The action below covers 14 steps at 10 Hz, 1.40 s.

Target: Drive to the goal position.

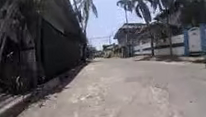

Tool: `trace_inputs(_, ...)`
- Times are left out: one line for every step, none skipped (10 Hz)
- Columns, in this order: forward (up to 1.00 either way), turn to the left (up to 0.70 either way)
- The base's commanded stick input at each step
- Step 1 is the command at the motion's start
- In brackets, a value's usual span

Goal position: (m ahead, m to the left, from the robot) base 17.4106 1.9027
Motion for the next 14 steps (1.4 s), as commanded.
trace_inputs(1.00,0.00)
trace_inputs(1.00,0.00)
trace_inputs(1.00,0.00)
trace_inputs(1.00,0.00)
trace_inputs(1.00,0.00)
trace_inputs(1.00,0.00)
trace_inputs(1.00,0.00)
trace_inputs(1.00,0.00)
trace_inputs(1.00,0.00)
trace_inputs(1.00,0.00)
trace_inputs(1.00,0.00)
trace_inputs(1.00,0.00)
trace_inputs(1.00,0.00)
trace_inputs(1.00,0.00)
